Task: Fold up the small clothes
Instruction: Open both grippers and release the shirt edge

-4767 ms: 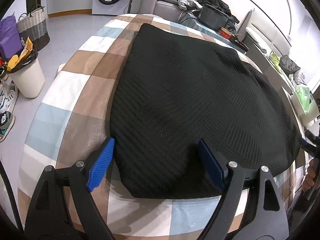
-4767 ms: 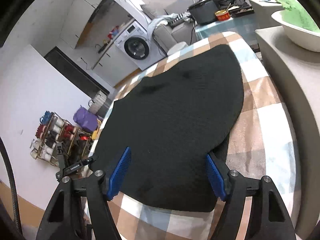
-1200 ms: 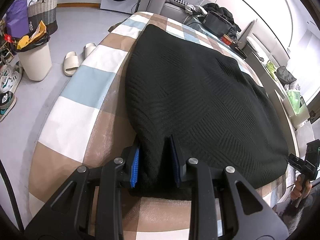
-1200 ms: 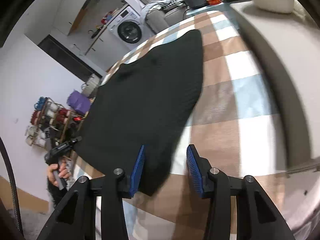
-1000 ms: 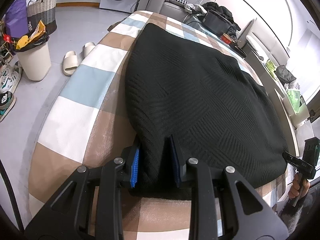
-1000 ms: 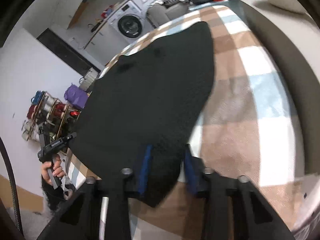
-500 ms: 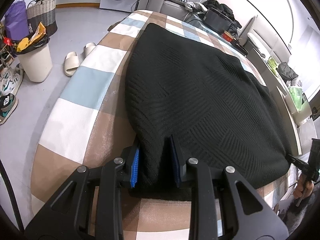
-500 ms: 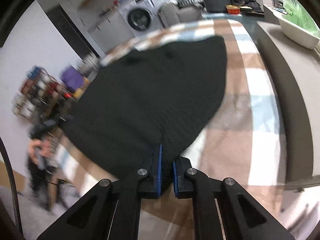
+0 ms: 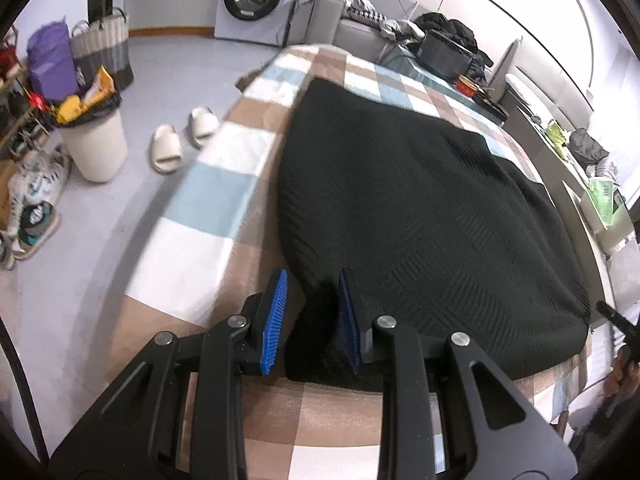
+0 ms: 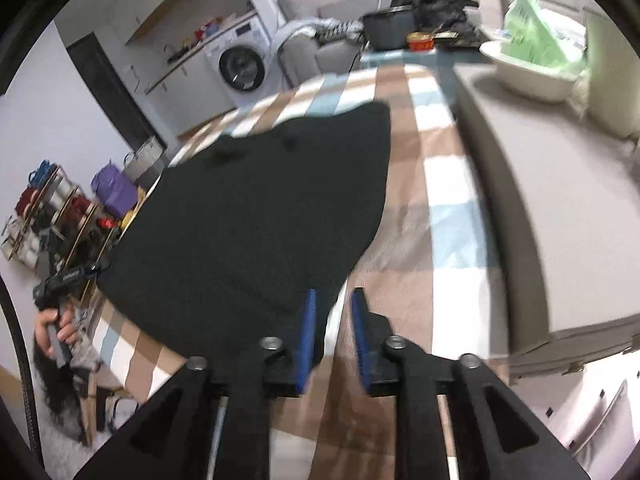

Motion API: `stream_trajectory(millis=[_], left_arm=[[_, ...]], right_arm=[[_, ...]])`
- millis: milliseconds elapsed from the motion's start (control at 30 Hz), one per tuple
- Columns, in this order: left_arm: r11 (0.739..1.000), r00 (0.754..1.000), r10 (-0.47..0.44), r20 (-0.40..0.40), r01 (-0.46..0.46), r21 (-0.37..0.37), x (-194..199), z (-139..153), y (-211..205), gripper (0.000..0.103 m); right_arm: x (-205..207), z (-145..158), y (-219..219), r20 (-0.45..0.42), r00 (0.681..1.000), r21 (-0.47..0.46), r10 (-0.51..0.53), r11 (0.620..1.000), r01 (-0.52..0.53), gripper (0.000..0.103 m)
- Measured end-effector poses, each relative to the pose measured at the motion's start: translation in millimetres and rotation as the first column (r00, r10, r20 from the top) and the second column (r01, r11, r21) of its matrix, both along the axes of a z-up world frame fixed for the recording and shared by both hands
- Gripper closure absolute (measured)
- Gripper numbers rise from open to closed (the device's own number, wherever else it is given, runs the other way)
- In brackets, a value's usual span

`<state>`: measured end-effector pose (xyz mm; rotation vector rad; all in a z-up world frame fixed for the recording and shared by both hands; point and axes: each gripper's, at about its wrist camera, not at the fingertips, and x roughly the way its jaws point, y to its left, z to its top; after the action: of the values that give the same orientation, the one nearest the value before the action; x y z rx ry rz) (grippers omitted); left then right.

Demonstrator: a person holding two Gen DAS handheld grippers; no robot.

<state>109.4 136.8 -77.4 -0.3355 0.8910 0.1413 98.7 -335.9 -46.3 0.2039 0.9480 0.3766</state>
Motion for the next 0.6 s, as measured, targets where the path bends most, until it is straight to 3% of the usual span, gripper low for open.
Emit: stream_trajectory(millis=[33, 67, 133, 233, 367, 600], left_arm=[[1.000, 1.000, 0.001, 0.009, -0.001, 0.010, -1.1, 4.1, -0.8, 0.075], [1.000, 1.000, 0.000, 0.020, 0.000, 0.019, -2.5, 8.4, -2.4, 0.070], [0.999, 0.999, -0.003, 0.033, 0.002, 0.035, -2.5, 15.8, -7.5, 0.045], [0.997, 0.998, -0.031, 0.051, 0.027, 0.079, 1.4, 22.2, -22.6, 0.037], [0.991, 0.996, -0.081, 0.038, 0.076, 0.106, 8.9, 20.7, -46.5, 0.029], [0.976, 0.980, -0.192, 0.051, 0.185, 0.111, 11.6, 16.2, -86.7, 0.012]], right_arm=[[0.2, 3.5, 2.2, 0.016, 1.000, -0.006, -0.013, 1.000, 0.013, 0.064], [2.7, 7.5, 7.3, 0.027, 0.999, -0.010, -0.019, 1.000, 0.019, 0.062], [6.5, 11.8, 17.0, 0.049, 0.999, -0.015, -0.014, 1.000, 0.015, 0.059], [13.7, 9.0, 37.5, 0.052, 0.999, -0.030, 0.010, 1.000, -0.009, 0.049], [18.6, -2.3, 62.3, 0.014, 0.998, -0.073, 0.058, 0.996, -0.057, 0.049], [2.0, -7.2, 24.1, -0.013, 1.000, 0.063, -0.018, 0.998, 0.019, 0.049]])
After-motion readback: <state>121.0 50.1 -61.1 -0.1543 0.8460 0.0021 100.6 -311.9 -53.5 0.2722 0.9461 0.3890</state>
